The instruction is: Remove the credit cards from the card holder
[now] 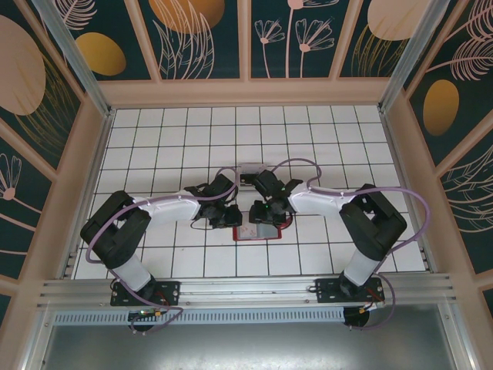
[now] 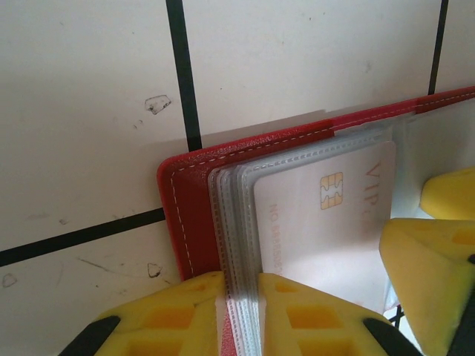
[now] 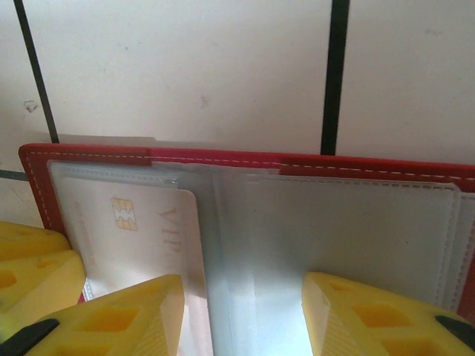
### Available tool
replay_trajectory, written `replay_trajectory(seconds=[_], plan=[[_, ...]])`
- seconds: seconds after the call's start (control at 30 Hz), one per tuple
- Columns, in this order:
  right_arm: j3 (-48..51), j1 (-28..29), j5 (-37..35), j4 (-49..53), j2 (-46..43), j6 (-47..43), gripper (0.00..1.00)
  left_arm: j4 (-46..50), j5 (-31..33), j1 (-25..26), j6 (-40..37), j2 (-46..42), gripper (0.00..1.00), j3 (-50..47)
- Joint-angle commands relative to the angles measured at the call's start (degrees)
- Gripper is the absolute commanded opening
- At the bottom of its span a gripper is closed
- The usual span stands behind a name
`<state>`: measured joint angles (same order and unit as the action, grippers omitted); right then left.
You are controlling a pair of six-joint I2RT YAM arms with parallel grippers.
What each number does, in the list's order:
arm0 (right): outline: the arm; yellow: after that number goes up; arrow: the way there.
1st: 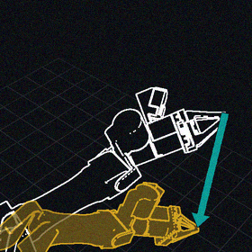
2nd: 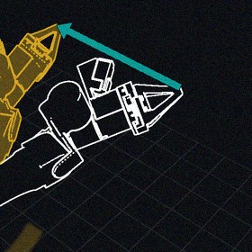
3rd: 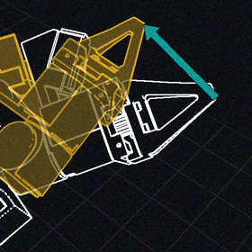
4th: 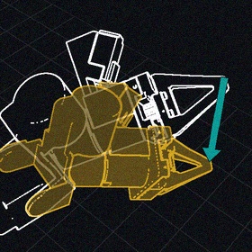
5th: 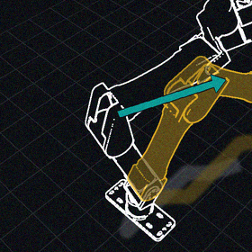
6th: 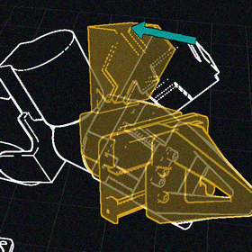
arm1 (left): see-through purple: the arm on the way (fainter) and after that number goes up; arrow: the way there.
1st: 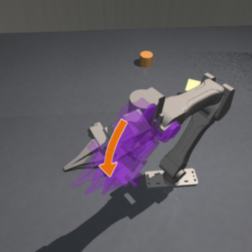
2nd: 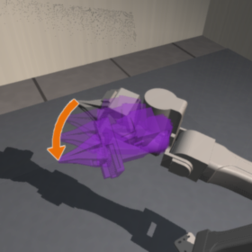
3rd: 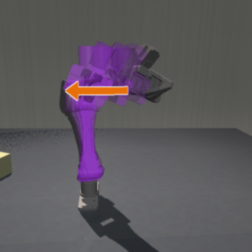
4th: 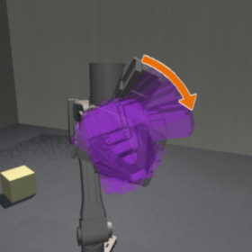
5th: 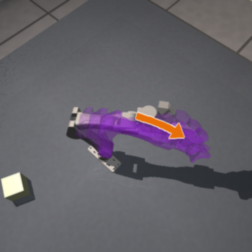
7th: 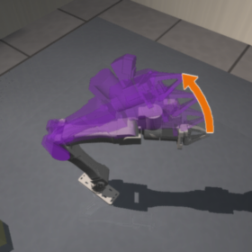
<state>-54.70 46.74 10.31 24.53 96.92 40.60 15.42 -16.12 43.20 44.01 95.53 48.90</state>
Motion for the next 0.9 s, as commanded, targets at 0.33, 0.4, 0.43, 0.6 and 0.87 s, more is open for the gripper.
replay_trajectory(seconds=[0.33,0.4,0.43,0.6,0.87], plan=[[-0.5,1.1,-3.3,4.1,2.6,0.2,0.43,3.6,1.6,0.1,-1.5,0.5,0.21,0.2],[-0.5,1.1,-3.4,4.2,2.7,0.3,0.42,3.7,1.6,0.2,-1.5,0.4,0.21,0.2],[-0.4,1.1,-3.6,4.2,2.7,0.4,0.42,3.7,1.6,0.2,-1.5,0.4,0.21,0.2],[-0.1,1.1,-3.9,4.3,2.8,0.4,0.37,3.7,1.7,0.2,-1.3,0.0,0.21,-0.1],[0.1,1.1,-4.1,4.2,2.5,0.6,0.30,3.8,2.0,0.1,-1.2,-0.4,0.21,-0.4]])
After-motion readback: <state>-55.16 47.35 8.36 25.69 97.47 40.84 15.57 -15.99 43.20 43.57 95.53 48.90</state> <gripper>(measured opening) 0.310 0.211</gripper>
